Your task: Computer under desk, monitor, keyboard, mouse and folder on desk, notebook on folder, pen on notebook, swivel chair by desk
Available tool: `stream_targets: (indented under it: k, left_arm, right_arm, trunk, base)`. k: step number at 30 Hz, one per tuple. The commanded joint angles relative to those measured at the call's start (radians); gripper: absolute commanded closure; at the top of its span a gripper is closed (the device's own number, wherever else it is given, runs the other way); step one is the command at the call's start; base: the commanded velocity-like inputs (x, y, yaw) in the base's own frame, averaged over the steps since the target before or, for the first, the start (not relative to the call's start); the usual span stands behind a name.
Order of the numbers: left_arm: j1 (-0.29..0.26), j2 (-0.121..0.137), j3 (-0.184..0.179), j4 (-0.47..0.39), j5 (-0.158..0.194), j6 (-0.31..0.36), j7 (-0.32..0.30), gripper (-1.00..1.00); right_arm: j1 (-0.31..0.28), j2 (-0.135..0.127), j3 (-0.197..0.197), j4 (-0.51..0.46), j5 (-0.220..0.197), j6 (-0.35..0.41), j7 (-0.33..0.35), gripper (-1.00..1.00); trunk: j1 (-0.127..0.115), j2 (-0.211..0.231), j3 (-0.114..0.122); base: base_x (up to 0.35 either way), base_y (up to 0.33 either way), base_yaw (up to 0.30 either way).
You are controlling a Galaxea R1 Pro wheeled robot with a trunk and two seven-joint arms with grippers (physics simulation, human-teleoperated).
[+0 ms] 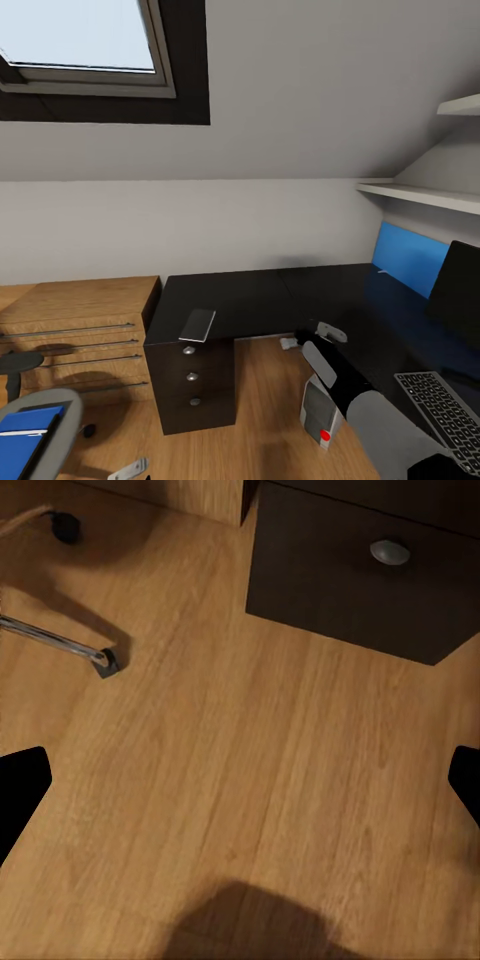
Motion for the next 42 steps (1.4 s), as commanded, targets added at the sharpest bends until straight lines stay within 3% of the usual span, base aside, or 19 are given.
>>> stream_targets:
  k: [1,6,16,22,24,26,29,42]
  left_arm:
    - [-0.001,0.003,-0.008,-0.001,0.010,-0.001,0.009,-1.00]
    - [-0.001,0.006,-0.007,-0.001,0.009,-0.002,0.009,-1.00]
    - [-0.001,0.008,-0.006,-0.003,0.008,-0.003,0.006,-1.00]
    - [-0.001,0.004,-0.008,-0.002,0.008,-0.003,0.009,-1.00]
    - [-0.001,0.005,-0.007,0.000,0.011,-0.003,0.009,-1.00]
    - [-0.001,0.005,-0.007,0.000,0.012,-0.003,0.010,-1.00]
    - [-0.001,0.005,-0.007,0.000,0.012,-0.002,0.010,-1.00]
    - [-0.001,0.007,-0.004,0.000,0.014,-0.001,0.008,-1.00]
  right_arm:
    - [-0.029,-0.001,-0.011,0.042,-0.006,-0.029,-0.008,1.00]
    - [-0.100,-0.004,-0.035,0.172,-0.007,-0.174,-0.009,1.00]
    - [-0.110,-0.010,-0.039,0.205,-0.009,-0.268,-0.012,1.00]
    - [-0.110,-0.036,-0.052,0.247,-0.014,-0.286,-0.034,1.00]
    - [-0.110,-0.041,-0.096,0.250,-0.015,-0.288,-0.082,1.00]
    - [-0.110,-0.044,-0.136,0.250,-0.015,-0.288,-0.089,1.00]
    - [-0.110,-0.046,-0.165,0.250,-0.015,-0.287,-0.091,1.00]
    - [-0.110,-0.032,-0.166,0.258,-0.017,-0.284,-0.093,1.00]
  trunk:
    - [0.000,-0.001,-0.001]
    - [0.000,-0.001,-0.001]
    - [0.000,-0.001,-0.001]
    - [0.000,-0.001,-0.001]
    - [0.000,-0.001,-0.001]
    - [0.000,-0.001,-0.001]
    - [0.000,-0.001,-0.001]
    - [0.000,-0.001,-0.002]
  base:
    - [0.000,0.000,0.000]
    - [0.000,0.000,0.000]
    - [0.000,0.000,0.000]
    - [0.008,-0.008,0.000]
    - [0.221,-0.179,0.000]
    - [0.254,-0.206,-0.009]
    - [0.201,-0.171,-0.152]
    - [0.082,0.031,-0.088]
